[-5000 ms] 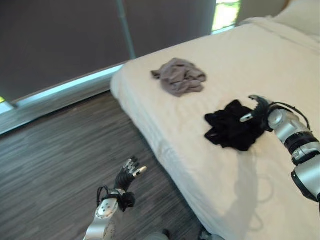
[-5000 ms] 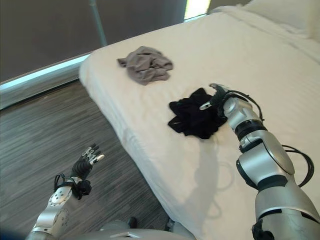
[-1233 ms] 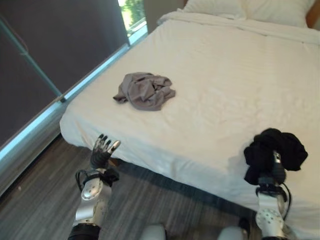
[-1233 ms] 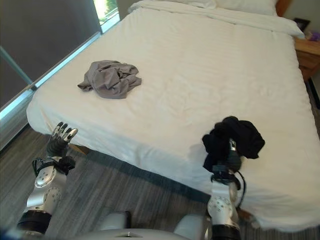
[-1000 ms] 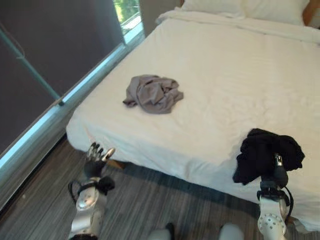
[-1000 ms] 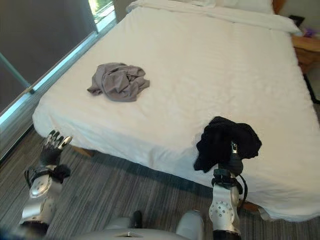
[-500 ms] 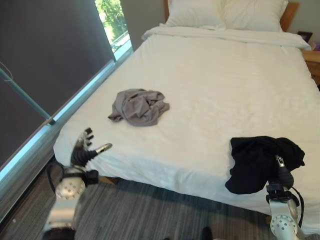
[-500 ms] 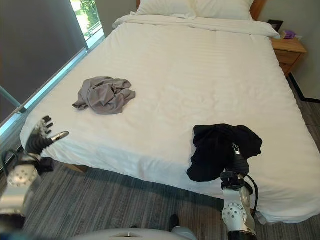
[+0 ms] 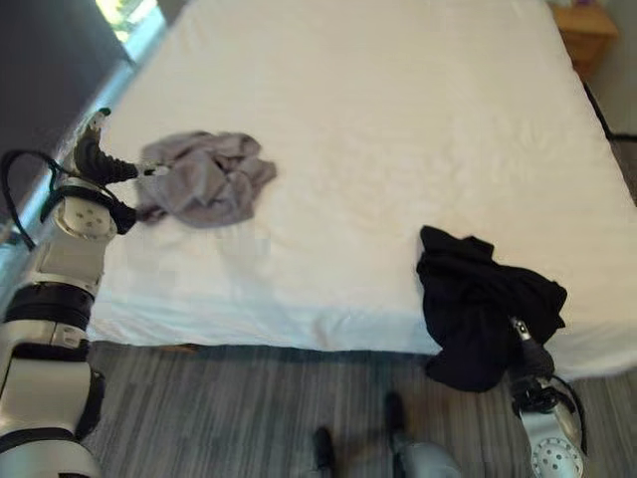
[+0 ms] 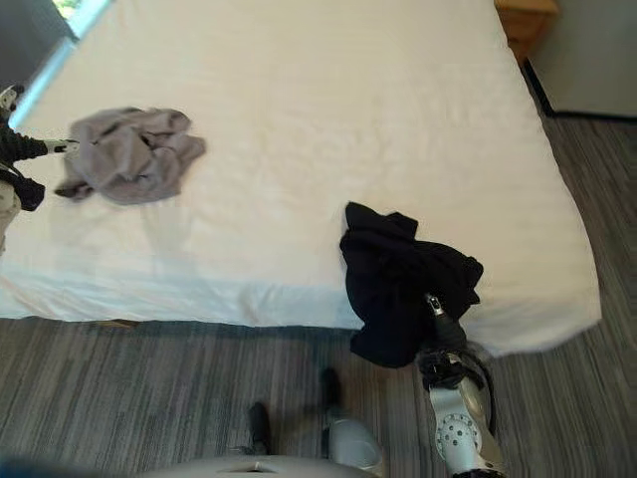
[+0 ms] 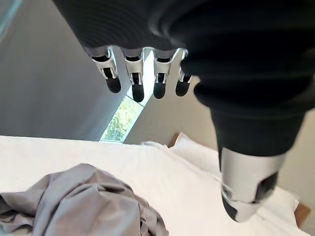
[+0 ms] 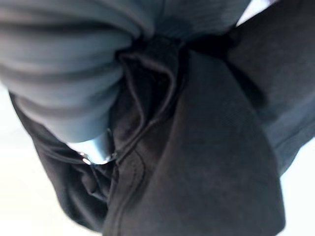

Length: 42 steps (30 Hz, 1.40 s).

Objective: Pick up bed clothes into laundry basket.

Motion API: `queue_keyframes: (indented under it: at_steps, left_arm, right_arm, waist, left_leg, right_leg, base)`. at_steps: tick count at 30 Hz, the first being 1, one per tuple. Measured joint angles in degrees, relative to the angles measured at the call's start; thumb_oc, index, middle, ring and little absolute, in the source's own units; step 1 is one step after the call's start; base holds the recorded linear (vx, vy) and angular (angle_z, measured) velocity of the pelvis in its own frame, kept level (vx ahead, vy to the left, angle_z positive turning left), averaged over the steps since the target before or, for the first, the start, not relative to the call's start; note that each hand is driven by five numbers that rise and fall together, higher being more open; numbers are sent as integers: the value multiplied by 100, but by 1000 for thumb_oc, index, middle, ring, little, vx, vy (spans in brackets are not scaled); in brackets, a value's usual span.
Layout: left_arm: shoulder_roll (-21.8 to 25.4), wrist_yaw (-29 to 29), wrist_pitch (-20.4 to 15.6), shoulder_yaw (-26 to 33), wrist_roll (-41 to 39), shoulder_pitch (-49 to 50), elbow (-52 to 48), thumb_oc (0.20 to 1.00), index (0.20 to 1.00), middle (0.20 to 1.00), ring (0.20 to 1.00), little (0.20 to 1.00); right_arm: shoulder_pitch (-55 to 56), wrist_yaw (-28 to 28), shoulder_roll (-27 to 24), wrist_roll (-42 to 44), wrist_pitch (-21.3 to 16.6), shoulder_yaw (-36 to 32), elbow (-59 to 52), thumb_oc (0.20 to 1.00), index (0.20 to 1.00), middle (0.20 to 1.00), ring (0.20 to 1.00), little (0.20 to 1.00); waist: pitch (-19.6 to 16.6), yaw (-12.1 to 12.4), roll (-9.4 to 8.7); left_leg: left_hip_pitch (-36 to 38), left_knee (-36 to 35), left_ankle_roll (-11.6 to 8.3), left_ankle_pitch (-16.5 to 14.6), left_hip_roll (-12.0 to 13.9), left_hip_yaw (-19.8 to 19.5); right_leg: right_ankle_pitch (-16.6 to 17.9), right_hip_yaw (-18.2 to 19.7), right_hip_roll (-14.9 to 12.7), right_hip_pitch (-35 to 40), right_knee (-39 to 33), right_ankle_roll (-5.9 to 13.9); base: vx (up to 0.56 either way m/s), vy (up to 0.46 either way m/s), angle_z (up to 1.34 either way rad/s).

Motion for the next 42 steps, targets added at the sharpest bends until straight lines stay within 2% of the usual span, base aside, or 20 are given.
queue_keyframes:
  at_steps: [4,9,10,12,17,21,23,24,25,27,34,40,42]
  left_arm:
    - [46,10,27,-618,102,-1026,1109,1000,1000,1000,1000,1000]
    - [135,71,96,-666,121,-1668,1963,1000,1000,1000,1000,1000]
    - [221,156,165,-568,117,-1750,2003,1000,1000,1000,1000,1000]
    - [235,216,164,-565,103,-1749,2026,1000,1000,1000,1000,1000]
    - [417,280,92,-621,-1,-1899,2040,1000,1000,1000,1000,1000]
    - [640,348,-19,-950,-132,-2392,2134,1000,1000,1000,1000,1000]
    - [755,352,-69,-984,-159,-2556,2177,507,507,507,507,507]
    - [755,338,-106,-1129,-158,-2626,2221,225,225,225,225,225]
    - [745,339,-105,-1174,-153,-2656,2245,200,200,200,200,200]
    - [747,354,-97,-1401,-109,-2949,2339,200,200,200,200,200]
    - [765,354,-86,-1491,99,-3137,2339,200,200,200,200,200]
    - [765,350,-89,-1477,112,-3119,2334,200,200,200,200,200]
    - [750,330,-106,-1177,95,-2880,2186,200,200,200,200,200]
  right_arm:
    - [105,61,-4,8,-7,140,-2,200,200,200,200,200]
    - [-8,100,-81,13,-128,264,-30,200,200,200,200,200]
    - [-76,43,-91,13,-100,277,19,200,200,200,200,200]
    - [-76,14,-116,12,-106,305,-6,200,200,200,200,200]
    - [-143,4,-198,9,-325,337,-99,200,200,200,200,200]
    - [-261,6,-297,6,-504,340,-212,200,200,200,200,200]
    - [-375,-14,-313,7,-505,321,-228,200,200,200,200,200]
    - [-401,-13,-316,9,-519,339,-245,200,200,200,200,200]
    - [-404,1,-316,9,-521,367,-249,200,200,200,200,200]
    - [-399,62,-330,10,-546,448,-230,200,200,200,200,200]
    - [-397,220,-353,12,-540,537,-225,200,200,200,200,200]
    - [-402,223,-458,14,-541,535,-226,200,200,200,200,200]
    - [-426,223,-453,14,-539,543,-223,200,200,200,200,200]
  waist:
    - [327,-103,19]
    - [777,-140,82]
    - [977,-128,95]
    - [1116,-126,103]
    - [1365,-128,101]
    - [1502,-106,78]
    - [1589,-102,81]
    - [1608,-99,78]
    - [1613,-111,72]
    - [1615,-131,74]
    - [1614,-157,67]
    - [1599,-163,52]
    - [1598,-165,52]
  left_leg:
    - [-431,-27,-25,56,-16,10]
    - [-939,-2,-52,149,-2,93]
    - [-1058,-2,-50,170,-6,99]
    - [-1133,-2,-50,170,1,91]
    - [-1571,3,-43,202,-22,1]
    - [-2147,7,-49,311,-43,-78]
    - [-2279,47,-49,324,-46,-104]
    - [-2309,77,-49,324,-45,-117]
    - [-2322,81,-50,324,-44,-130]
    - [-2441,145,-53,329,-46,-182]
    - [-2519,161,-61,367,-64,-195]
    - [-2509,178,-54,372,-72,-179]
    - [-2438,208,-55,371,-71,-180]
  right_leg:
    - [5,26,-9,-448,-2,17]
    - [175,58,10,-983,4,-50]
    - [209,52,8,-1101,6,-69]
    - [211,43,12,-1169,5,-73]
    - [260,-13,-21,-1579,7,-123]
    - [315,-59,-51,-2114,8,-140]
    - [345,-73,-54,-2215,9,-138]
    - [352,-75,-54,-2232,8,-145]
    - [355,-85,-53,-2239,9,-149]
    - [389,-124,-59,-2302,8,-139]
    - [450,-110,-71,-2375,8,-115]
    - [462,-85,-76,-2368,9,-107]
    - [465,-86,-78,-2274,9,-111]
  base:
    - [-9,7,0]
    - [-31,-1,-7]
    - [-33,9,1]
    - [-41,9,2]
    - [-97,4,8]
    - [-82,-18,11]
    - [-49,-9,6]
    - [-45,0,3]
    - [-47,8,6]
    - [-27,8,9]
    - [-7,2,2]
    - [0,0,0]
    - [0,0,0]
